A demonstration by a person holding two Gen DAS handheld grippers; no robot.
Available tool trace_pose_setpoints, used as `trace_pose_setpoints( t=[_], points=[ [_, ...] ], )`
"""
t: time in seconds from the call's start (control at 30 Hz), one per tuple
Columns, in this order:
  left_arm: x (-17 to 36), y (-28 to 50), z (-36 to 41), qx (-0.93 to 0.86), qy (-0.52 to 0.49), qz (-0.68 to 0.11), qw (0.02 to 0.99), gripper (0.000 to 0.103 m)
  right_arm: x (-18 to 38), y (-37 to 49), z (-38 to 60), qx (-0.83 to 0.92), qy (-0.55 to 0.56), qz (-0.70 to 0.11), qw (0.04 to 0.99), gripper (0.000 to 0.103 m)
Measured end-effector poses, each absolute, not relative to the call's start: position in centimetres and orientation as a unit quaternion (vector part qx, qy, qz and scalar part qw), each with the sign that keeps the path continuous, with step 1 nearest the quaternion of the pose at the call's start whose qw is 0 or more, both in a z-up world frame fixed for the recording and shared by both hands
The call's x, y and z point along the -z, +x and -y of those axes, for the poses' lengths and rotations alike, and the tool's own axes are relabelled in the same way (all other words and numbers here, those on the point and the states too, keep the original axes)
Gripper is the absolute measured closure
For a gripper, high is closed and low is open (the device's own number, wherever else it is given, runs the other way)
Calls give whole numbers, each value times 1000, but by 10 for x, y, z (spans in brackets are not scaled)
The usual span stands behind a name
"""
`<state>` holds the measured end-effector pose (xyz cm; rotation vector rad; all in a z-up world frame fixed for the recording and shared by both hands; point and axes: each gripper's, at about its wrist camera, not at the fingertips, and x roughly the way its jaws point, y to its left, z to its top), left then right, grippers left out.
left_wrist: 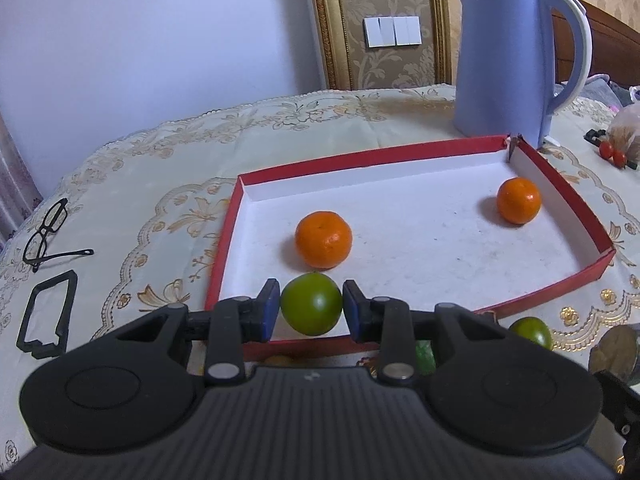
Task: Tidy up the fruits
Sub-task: 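Carry the green fruit into the tray with the left tool while the right tool holds the dark piece, then open the left tool to release the green fruit in the tray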
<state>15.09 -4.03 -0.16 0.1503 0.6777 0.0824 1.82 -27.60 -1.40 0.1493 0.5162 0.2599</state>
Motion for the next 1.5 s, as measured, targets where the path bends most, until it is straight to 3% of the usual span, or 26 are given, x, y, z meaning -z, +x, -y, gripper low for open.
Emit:
trace_pose_setpoints(
  t=[1.1, 1.5],
  points=[
    [8, 217, 98, -47, 167, -305, 936, 71, 9, 20, 284, -130, 82, -246, 957, 66],
    [18, 264, 104, -35, 148, -351, 924, 71, 8, 22, 288, -122, 87, -248, 957, 66]
  ],
)
